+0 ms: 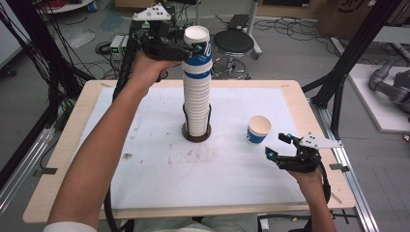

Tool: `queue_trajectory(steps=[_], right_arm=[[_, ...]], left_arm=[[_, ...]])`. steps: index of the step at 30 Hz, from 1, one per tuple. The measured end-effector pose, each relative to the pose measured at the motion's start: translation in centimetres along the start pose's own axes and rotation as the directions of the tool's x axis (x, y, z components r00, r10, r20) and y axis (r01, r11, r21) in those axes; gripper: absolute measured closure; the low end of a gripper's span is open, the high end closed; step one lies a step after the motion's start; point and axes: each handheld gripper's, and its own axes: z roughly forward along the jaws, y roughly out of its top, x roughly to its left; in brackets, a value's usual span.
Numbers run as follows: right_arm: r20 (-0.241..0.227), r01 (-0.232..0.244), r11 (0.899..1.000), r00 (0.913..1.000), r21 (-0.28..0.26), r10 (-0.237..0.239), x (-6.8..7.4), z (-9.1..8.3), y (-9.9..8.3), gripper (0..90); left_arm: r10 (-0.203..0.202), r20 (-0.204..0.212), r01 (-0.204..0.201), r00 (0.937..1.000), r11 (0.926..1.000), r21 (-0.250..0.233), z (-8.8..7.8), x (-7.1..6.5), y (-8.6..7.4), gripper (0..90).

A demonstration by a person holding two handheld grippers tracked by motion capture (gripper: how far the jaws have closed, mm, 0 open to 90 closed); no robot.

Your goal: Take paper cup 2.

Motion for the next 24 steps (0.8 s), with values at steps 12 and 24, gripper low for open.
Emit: queue_trajectory(steps=[12, 24], right_arm=[[-0.006, -0.008, 1.0, 1.0, 0.0, 0.008, 0.0, 0.0, 0.0, 19.6], [-0.021, -0.011, 1.0, 0.9997, -0.004, 0.01, 0.2, 0.2, 0.1, 19.6]], left_arm=[[-0.022, -0.013, 0.021, 0.9997, 0.9963, -0.083, -2.8, 0.3, 3.2, 29.7], [-0.023, -0.013, 0.021, 0.9997, 0.9921, -0.123, -7.1, 0.9, 2.8, 29.7]])
